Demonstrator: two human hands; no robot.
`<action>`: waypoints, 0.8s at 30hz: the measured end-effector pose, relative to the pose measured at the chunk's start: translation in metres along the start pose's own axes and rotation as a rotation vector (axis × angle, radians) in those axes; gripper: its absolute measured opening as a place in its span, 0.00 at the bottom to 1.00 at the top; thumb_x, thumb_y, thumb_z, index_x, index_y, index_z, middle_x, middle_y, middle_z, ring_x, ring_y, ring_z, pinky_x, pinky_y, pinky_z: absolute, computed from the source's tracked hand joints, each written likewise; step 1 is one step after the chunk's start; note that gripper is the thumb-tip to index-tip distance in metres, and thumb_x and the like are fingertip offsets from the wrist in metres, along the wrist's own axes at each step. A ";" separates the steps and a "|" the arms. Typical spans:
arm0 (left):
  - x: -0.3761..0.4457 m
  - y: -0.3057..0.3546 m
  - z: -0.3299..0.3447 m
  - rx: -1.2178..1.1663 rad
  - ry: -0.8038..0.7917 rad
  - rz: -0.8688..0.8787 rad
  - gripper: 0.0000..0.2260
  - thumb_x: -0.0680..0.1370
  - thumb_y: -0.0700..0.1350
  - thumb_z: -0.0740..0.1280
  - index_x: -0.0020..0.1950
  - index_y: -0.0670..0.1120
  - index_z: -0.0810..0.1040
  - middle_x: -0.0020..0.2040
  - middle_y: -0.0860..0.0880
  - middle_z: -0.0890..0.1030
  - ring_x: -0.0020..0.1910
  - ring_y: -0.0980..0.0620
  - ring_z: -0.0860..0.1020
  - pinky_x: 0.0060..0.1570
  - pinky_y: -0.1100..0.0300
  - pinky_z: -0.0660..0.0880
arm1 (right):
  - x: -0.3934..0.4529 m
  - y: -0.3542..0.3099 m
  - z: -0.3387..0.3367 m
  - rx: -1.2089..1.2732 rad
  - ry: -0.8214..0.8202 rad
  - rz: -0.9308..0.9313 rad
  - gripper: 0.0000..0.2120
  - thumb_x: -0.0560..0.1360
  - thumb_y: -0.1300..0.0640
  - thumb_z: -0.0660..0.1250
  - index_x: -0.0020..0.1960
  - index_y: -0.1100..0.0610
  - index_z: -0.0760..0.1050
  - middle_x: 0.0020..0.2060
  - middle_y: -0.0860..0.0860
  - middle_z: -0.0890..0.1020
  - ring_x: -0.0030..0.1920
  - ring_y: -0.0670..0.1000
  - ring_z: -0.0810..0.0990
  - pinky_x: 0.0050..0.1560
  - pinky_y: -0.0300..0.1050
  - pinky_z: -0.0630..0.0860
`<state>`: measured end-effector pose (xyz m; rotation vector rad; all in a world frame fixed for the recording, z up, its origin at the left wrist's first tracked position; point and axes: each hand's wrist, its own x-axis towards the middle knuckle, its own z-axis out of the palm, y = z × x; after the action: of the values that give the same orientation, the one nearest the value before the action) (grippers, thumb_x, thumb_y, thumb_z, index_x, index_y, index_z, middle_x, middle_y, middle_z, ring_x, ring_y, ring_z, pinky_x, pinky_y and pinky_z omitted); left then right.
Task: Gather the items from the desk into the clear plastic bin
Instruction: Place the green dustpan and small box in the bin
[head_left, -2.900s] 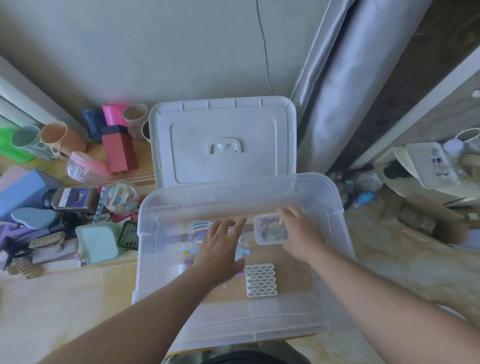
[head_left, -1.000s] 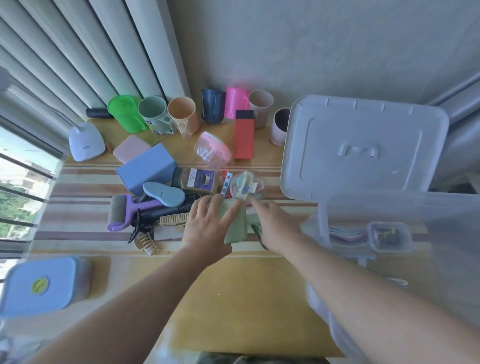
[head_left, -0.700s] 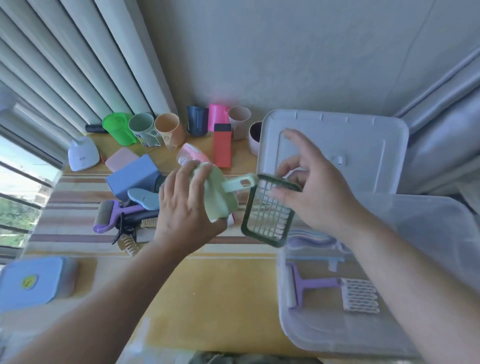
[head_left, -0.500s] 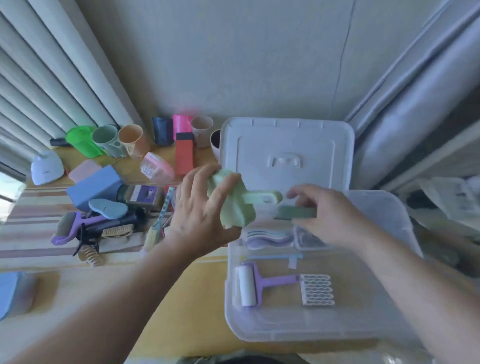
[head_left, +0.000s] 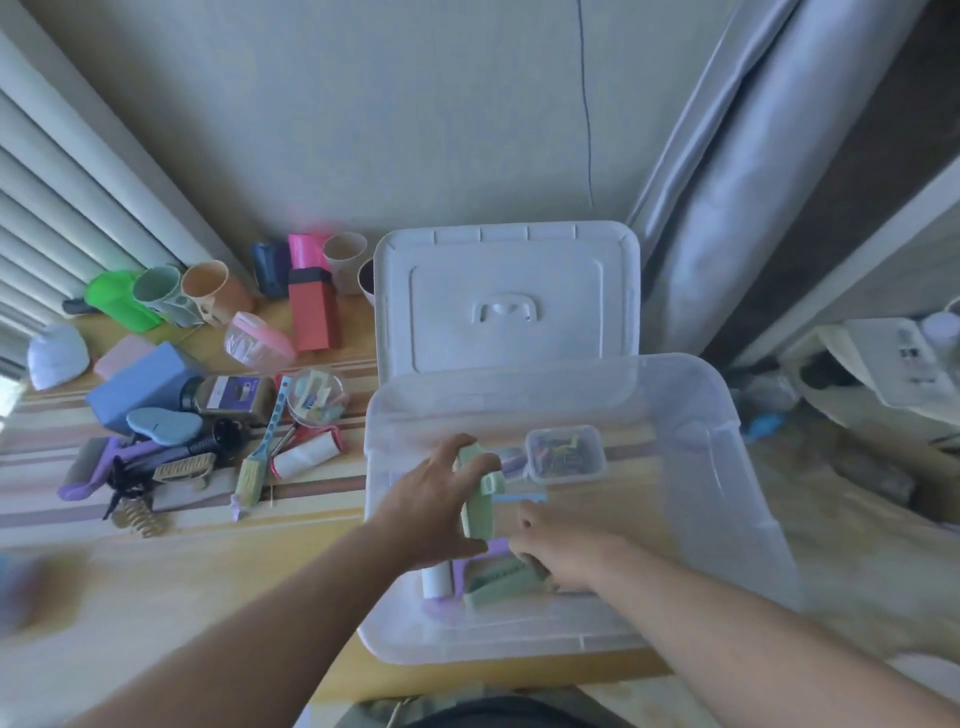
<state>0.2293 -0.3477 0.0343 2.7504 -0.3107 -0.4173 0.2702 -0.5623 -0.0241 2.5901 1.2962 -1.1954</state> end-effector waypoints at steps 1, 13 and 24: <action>0.000 0.000 0.001 -0.002 -0.017 -0.024 0.43 0.63 0.60 0.81 0.72 0.57 0.63 0.76 0.47 0.61 0.54 0.40 0.80 0.47 0.53 0.77 | 0.000 0.004 0.005 0.036 -0.004 -0.036 0.10 0.75 0.61 0.71 0.52 0.52 0.73 0.50 0.53 0.69 0.50 0.58 0.75 0.43 0.50 0.71; 0.014 0.002 0.012 -0.229 0.020 -0.011 0.45 0.62 0.52 0.77 0.75 0.59 0.59 0.74 0.54 0.61 0.63 0.46 0.75 0.50 0.50 0.81 | -0.030 0.036 -0.005 0.279 0.084 0.108 0.26 0.78 0.64 0.63 0.71 0.43 0.77 0.70 0.46 0.74 0.67 0.54 0.76 0.62 0.46 0.73; 0.029 0.031 0.031 -0.390 -0.329 -0.101 0.42 0.63 0.54 0.81 0.74 0.56 0.66 0.60 0.59 0.77 0.59 0.54 0.77 0.57 0.58 0.77 | -0.050 0.026 -0.058 0.749 0.417 -0.054 0.32 0.72 0.53 0.80 0.70 0.33 0.75 0.66 0.39 0.71 0.67 0.38 0.71 0.67 0.28 0.64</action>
<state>0.2418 -0.3934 0.0109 2.3172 -0.1494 -0.8627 0.3066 -0.5948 0.0403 3.5080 1.1138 -1.4144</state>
